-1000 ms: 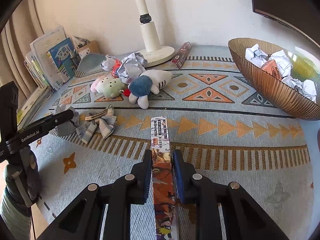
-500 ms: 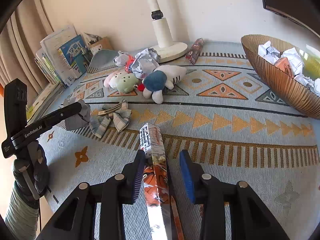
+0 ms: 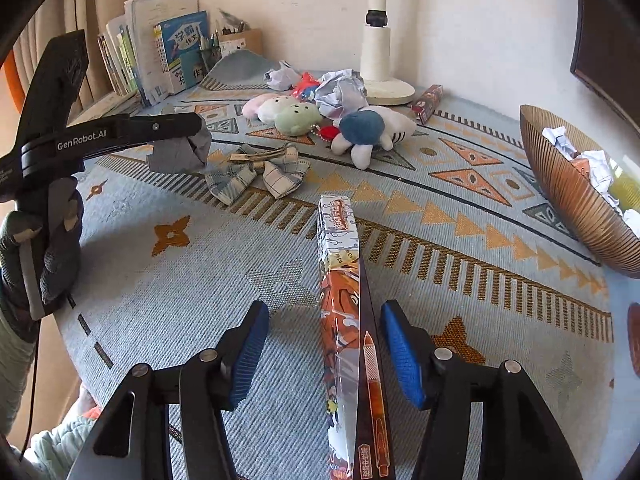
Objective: Organize objects
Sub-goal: 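Carry the crumpled paper and long snack box toward the gold bowl, then lower both held items into the gold bowl and open both tools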
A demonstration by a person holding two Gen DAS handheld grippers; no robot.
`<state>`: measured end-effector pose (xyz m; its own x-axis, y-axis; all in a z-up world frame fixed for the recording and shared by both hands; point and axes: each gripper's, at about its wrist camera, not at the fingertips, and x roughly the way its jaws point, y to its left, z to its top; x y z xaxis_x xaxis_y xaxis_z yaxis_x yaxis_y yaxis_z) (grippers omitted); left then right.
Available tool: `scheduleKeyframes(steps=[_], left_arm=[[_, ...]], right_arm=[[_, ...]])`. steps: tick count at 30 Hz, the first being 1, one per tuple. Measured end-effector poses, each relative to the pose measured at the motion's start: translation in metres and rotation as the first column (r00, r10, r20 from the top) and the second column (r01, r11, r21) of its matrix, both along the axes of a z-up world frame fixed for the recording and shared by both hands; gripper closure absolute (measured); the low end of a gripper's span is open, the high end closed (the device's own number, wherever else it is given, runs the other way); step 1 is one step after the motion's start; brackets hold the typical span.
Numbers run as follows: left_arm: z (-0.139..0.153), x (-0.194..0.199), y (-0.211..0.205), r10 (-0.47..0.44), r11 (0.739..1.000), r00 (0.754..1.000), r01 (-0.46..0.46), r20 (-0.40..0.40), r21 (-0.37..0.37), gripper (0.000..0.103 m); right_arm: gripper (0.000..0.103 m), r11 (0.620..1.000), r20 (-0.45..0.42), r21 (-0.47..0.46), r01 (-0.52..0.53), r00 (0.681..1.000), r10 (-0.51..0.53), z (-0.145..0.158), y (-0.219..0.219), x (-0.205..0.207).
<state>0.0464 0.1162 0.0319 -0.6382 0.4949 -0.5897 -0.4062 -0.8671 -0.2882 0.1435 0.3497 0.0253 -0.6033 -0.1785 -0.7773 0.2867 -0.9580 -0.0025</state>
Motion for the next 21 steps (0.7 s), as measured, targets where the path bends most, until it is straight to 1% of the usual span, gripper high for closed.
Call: scheduleKeyframes(steps=[1, 2, 3, 4, 5, 7, 9, 11, 13, 15, 16, 18, 19, 20, 21], left_arm=[[0.0, 0.0, 0.0, 0.0, 1.0, 1.0, 0.0, 0.002, 0.002, 0.052], [0.0, -0.001, -0.001, 0.0, 1.0, 1.0, -0.001, 0.003, 0.004, 0.052], [0.0, -0.001, -0.001, 0.001, 1.0, 1.0, -0.001, 0.003, 0.007, 0.053], [0.0, -0.001, -0.001, 0.002, 1.0, 1.0, -0.002, 0.003, 0.009, 0.052], [0.0, -0.001, -0.001, 0.004, 1.0, 1.0, -0.004, 0.001, 0.01, 0.052], [0.001, 0.0, -0.001, 0.007, 1.0, 1.0, -0.007, -0.007, 0.008, 0.052], [0.002, 0.003, 0.0, 0.015, 1.0, 1.0, -0.015, -0.025, -0.003, 0.052], [0.004, 0.005, 0.003, 0.02, 0.999, 0.999, -0.021, -0.037, -0.026, 0.052], [0.006, 0.004, 0.01, 0.009, 0.998, 1.0, -0.011, -0.022, -0.063, 0.053], [0.017, 0.003, 0.02, -0.016, 0.997, 1.0, 0.015, -0.013, -0.076, 0.054], [0.028, 0.003, 0.027, -0.036, 0.997, 0.999, 0.034, -0.024, -0.066, 0.054], [0.053, 0.001, 0.049, -0.091, 0.995, 0.994, 0.089, -0.054, -0.043, 0.054], [0.065, 0.0, 0.065, -0.122, 0.992, 0.99, 0.119, -0.071, -0.038, 0.053], [0.078, -0.003, 0.083, -0.156, 0.988, 0.984, 0.154, -0.086, -0.033, 0.053], [0.088, -0.007, 0.104, -0.191, 0.981, 0.977, 0.189, -0.097, -0.033, 0.053]], right_arm=[[0.05, 1.0, -0.01, -0.011, 0.017, 1.0, -0.017, 0.0, 0.001, 0.003], [0.057, 0.999, -0.025, -0.016, 0.031, 0.999, -0.031, -0.001, 0.001, 0.006], [0.06, 0.999, -0.04, -0.016, 0.041, 0.998, -0.042, -0.001, 0.0, 0.01], [0.067, 0.999, -0.052, -0.019, 0.047, 0.997, -0.048, -0.001, -0.001, 0.013], [0.077, 0.998, -0.062, -0.021, 0.055, 0.996, -0.056, -0.001, -0.003, 0.017], [0.085, 0.998, -0.07, -0.025, 0.064, 0.995, -0.066, 0.0, -0.007, 0.024], [0.086, 0.996, -0.068, -0.044, 0.078, 0.994, -0.081, 0.003, -0.008, 0.028], [0.086, 0.989, -0.068, -0.107, 0.106, 0.991, -0.114, 0.011, 0.001, 0.031], [0.086, 0.971, -0.071, -0.194, 0.141, 0.985, -0.157, 0.027, 0.021, 0.032], [0.086, 0.94, -0.082, -0.297, 0.17, 0.976, -0.202, 0.048, 0.051, 0.032], [0.086, 0.924, -0.095, -0.33, 0.192, 0.967, -0.235, 0.06, 0.067, 0.031], [0.086, 0.898, -0.122, -0.347, 0.272, 0.936, -0.33, 0.081, 0.101, 0.026], [0.086, 0.885, -0.143, -0.337, 0.322, 0.912, -0.386, 0.091, 0.118, 0.023], [0.086, 0.87, -0.168, -0.316, 0.379, 0.88, -0.445, 0.101, 0.134, 0.018], [0.086, 0.847, -0.189, -0.285, 0.449, 0.84, -0.509, 0.109, 0.149, 0.014]])
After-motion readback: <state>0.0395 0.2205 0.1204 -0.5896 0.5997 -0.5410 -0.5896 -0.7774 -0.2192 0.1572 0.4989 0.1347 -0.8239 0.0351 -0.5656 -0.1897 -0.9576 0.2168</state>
